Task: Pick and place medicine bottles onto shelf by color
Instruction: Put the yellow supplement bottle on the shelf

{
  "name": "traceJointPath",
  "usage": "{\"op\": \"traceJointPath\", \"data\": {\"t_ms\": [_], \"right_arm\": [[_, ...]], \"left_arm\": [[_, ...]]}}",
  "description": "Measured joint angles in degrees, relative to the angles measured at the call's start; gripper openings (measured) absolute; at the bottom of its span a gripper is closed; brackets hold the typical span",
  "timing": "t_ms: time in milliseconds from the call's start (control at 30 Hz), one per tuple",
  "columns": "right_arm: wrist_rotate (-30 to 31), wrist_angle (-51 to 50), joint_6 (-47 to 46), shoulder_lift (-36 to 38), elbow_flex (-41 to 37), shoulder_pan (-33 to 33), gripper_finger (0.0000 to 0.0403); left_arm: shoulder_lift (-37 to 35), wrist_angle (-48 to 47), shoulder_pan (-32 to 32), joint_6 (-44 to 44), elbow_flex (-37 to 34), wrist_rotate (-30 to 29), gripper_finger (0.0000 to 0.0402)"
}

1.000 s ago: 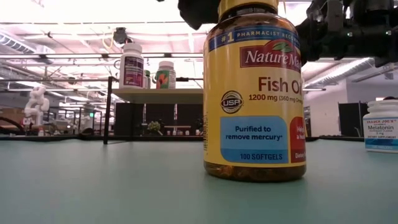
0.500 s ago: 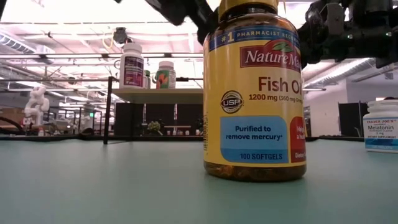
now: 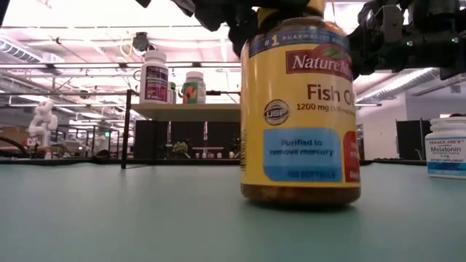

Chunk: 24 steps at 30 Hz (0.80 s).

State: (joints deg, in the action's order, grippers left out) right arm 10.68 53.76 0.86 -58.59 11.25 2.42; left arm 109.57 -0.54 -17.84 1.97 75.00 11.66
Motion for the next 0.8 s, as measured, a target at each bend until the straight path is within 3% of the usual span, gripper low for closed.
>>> {"op": "traceJointPath", "data": {"t_ms": [233,433,600,800], "right_arm": [[0.02,-0.02,0.49,0.00,-0.02,0.00,0.0199],[0.02,0.19,1.53,0.02,-0.02,-0.04,0.0199],[0.02,0.43,2.01,0.00,-0.04,-0.04,0.0199],[0.04,0.37,2.69,0.00,-0.04,-0.07,0.0199]], "left_arm": [[-5.05,-9.42,2.70,5.75,0.29,-2.94,0.0230],[-13.88,-25.35,5.34,5.56,5.78,-12.87,0.0217],[-20.87,-36.66,10.24,1.12,13.78,-23.70,0.0224],[-25.40,-44.23,20.93,-8.58,19.16,-24.33,0.0235]]}}
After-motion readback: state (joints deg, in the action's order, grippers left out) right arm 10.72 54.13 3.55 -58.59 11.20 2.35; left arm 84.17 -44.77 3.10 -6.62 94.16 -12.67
